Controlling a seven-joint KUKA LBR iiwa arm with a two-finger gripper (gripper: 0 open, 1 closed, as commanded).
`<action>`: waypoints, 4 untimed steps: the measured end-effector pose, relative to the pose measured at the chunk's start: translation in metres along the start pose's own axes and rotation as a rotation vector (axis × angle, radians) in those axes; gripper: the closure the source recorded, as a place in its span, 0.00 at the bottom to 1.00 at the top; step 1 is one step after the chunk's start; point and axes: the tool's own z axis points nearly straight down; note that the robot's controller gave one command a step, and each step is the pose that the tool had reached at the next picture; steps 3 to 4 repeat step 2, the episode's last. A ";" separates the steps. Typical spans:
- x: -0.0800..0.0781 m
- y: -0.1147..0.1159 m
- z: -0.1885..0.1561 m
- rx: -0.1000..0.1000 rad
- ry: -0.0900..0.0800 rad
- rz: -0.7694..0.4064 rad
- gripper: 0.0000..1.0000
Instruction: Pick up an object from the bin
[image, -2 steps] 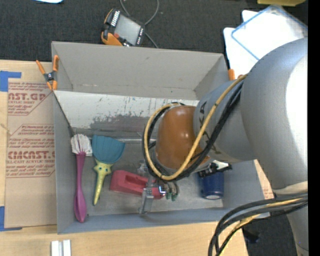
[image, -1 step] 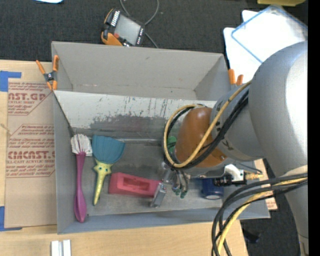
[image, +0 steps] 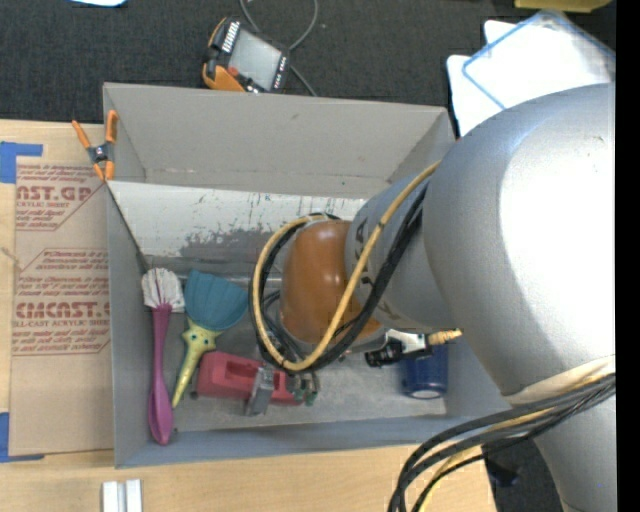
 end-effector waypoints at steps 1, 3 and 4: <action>0.000 0.000 0.000 0.000 0.000 -0.001 1.00; 0.003 -0.001 -0.029 0.005 0.011 -0.001 1.00; 0.003 -0.001 -0.029 0.005 0.011 -0.001 1.00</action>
Offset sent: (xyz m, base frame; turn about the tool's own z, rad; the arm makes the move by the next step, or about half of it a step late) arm 0.0001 0.0001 0.0595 -0.0005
